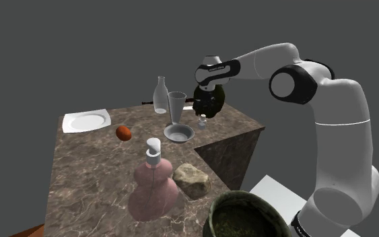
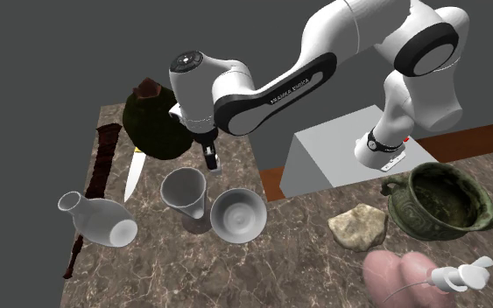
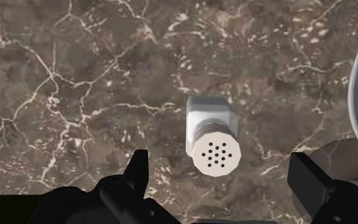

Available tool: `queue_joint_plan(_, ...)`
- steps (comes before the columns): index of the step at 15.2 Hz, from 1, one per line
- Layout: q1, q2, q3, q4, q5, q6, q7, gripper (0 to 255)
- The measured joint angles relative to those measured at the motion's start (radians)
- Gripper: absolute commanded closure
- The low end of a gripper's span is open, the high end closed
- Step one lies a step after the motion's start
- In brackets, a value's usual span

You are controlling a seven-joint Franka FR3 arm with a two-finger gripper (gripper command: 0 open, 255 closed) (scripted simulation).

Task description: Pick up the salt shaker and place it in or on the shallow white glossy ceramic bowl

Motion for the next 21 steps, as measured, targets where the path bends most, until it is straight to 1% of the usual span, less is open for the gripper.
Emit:
queue_joint_plan(3, 0.000, 0.010, 0.001, -0.014, 0.001, 0.024, -0.001, 0)
queue_joint_plan(8, 0.000, 0.011, 0.001, -0.018, 0.001, 0.029, -0.001, 0)
queue_joint_plan(9, 0.000, 0.011, 0.001, -0.018, 0.001, 0.029, -0.001, 255)
queue_joint_plan(19, 0.000, 0.010, 0.001, -0.018, 0.001, 0.029, -0.001, 255)
queue_joint_plan(21, 0.000, 0.003, 0.000, -0.013, 0.001, 0.017, -0.001, 255)
